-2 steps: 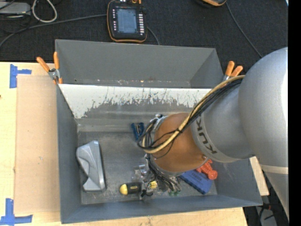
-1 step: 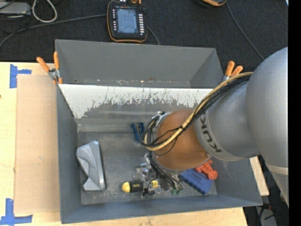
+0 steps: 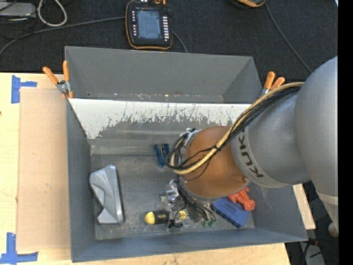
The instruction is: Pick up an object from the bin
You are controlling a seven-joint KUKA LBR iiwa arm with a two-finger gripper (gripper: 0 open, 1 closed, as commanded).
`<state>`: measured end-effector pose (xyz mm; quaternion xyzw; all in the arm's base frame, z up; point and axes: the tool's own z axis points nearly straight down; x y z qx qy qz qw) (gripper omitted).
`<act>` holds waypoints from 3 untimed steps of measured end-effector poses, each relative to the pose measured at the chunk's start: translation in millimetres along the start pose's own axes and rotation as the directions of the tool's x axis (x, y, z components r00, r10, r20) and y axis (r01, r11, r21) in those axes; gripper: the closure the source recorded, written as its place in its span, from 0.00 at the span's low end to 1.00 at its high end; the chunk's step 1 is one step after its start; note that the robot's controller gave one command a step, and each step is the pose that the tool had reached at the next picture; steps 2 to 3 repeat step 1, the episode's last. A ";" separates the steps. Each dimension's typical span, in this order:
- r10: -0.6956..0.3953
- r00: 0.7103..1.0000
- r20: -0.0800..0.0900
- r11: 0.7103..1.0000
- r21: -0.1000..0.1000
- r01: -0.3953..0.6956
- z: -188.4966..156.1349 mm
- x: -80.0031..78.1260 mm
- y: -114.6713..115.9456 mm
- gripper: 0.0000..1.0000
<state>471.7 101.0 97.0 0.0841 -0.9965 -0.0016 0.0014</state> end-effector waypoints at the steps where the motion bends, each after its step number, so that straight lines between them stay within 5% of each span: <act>1: 0.001 1.000 -0.002 1.000 0.000 -0.001 -27.9 0.8 0.4 1.00; 3: 0.001 1.000 -0.002 1.000 0.000 -0.001 -27.9 0.8 0.4 1.00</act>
Offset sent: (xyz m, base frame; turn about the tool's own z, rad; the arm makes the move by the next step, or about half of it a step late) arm -0.0015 -0.0001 0.0449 0.0007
